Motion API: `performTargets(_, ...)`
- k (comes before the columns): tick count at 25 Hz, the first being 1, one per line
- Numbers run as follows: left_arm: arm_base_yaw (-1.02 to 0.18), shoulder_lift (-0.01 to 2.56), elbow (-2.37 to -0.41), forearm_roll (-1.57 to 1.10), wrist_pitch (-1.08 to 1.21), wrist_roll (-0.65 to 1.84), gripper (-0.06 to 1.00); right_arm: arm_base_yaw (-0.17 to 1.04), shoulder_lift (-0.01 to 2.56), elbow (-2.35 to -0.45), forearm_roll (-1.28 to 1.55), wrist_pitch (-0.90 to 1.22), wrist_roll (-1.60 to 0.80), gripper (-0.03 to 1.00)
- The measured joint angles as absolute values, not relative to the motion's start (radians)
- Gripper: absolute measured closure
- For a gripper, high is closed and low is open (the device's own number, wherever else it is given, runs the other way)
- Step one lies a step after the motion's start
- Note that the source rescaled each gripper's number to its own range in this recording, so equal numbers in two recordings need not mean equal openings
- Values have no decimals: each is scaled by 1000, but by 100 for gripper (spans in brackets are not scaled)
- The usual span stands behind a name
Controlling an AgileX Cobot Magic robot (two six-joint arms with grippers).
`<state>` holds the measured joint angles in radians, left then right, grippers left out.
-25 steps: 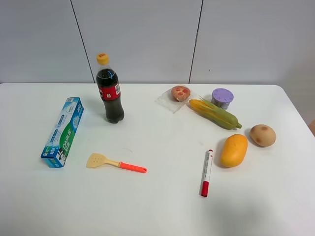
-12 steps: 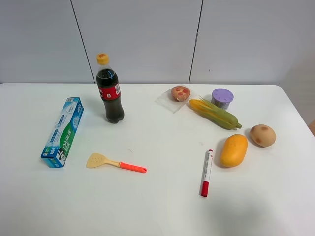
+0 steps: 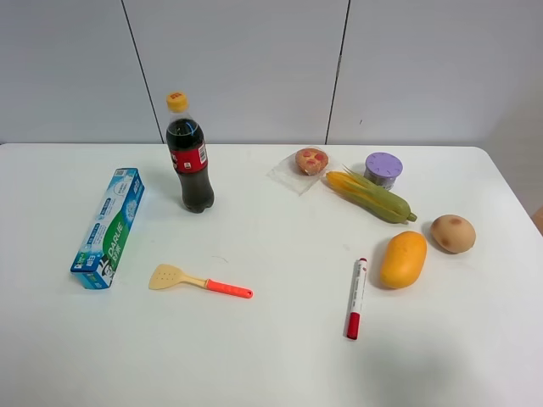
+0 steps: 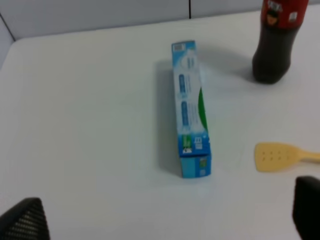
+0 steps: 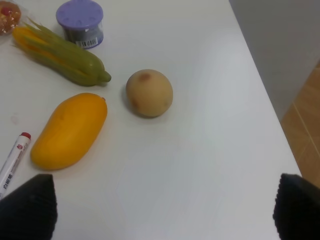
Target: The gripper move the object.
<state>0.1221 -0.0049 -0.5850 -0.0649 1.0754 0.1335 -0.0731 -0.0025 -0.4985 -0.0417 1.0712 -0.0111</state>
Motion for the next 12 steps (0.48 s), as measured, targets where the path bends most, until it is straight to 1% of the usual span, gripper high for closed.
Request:
performTargets(7,122,-5,-517,-65,1052,135,-5,-73,-3,-499,-42,1071,-11,-3)
performTargets(12,122,-5,-505,-65,1052,135,-5,-73,-3,-499,-42,1071,-11,-3)
